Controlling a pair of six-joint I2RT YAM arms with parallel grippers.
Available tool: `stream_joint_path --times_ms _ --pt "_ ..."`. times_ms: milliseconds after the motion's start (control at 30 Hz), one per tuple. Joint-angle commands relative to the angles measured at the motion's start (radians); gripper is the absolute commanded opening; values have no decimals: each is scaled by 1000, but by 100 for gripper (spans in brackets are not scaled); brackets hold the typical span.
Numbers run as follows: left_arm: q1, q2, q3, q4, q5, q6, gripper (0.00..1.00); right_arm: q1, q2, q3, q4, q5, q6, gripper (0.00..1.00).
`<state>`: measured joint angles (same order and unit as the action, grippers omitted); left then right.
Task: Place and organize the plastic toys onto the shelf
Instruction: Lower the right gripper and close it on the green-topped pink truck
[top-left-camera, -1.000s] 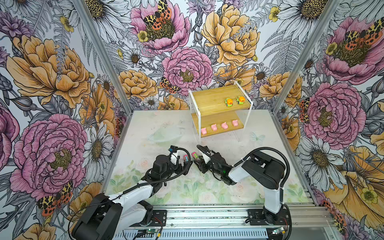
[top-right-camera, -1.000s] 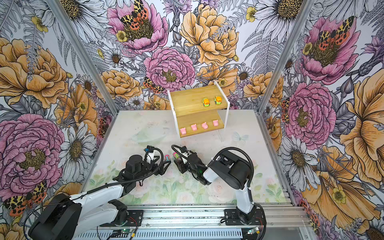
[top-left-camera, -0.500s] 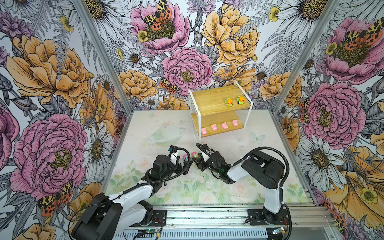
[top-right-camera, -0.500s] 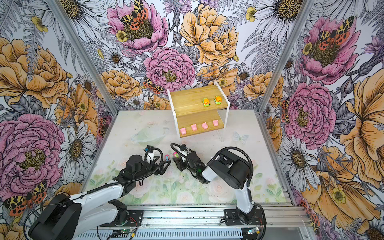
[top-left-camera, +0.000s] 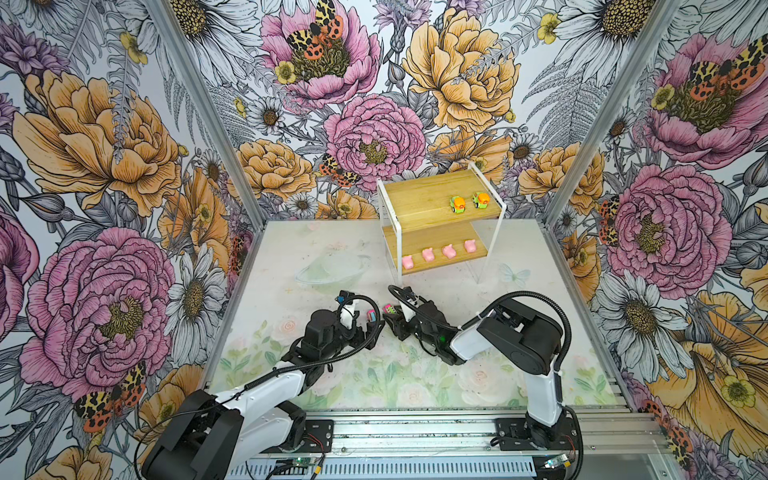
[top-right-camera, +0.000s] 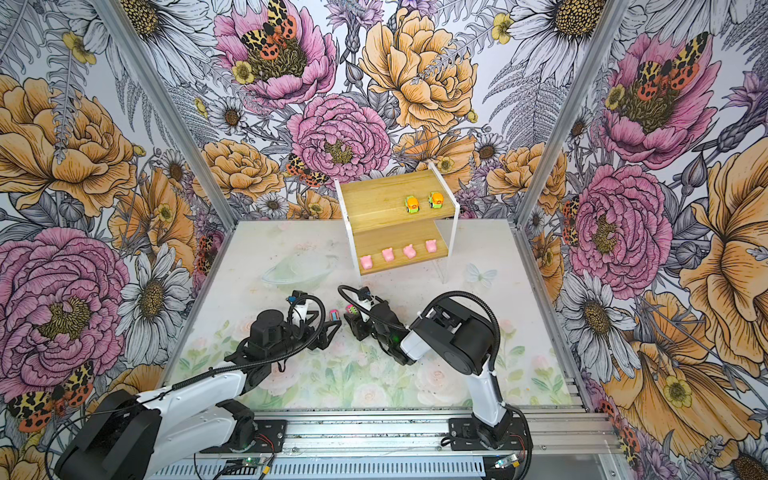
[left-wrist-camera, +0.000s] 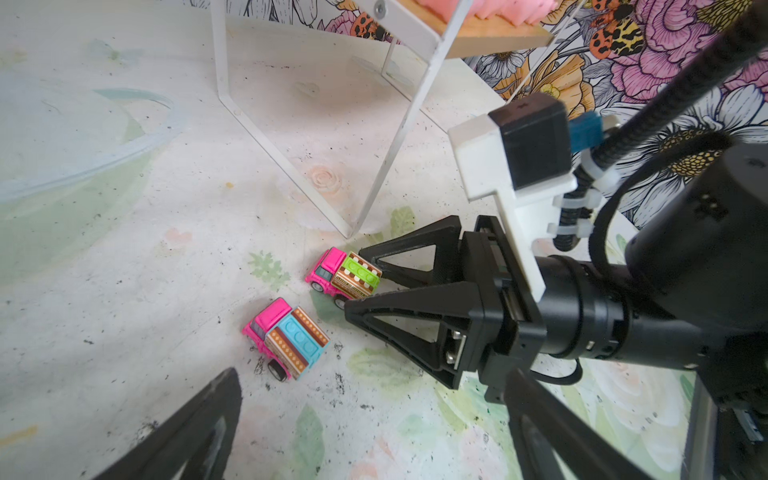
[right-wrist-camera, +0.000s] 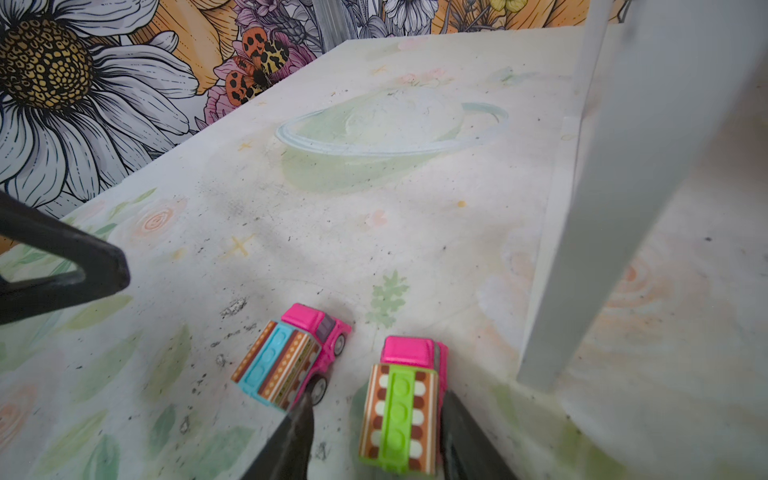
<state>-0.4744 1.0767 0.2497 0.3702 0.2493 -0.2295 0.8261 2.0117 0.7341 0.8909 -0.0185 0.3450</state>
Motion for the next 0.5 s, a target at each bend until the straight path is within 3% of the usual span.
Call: stream_joint_path --times_ms 0,467 --pt "10 -11 -14 24 16 -8 99 1 24 19 0 25 14 46" --pt "13 -6 -13 26 16 -10 99 -1 28 21 -2 25 15 33"
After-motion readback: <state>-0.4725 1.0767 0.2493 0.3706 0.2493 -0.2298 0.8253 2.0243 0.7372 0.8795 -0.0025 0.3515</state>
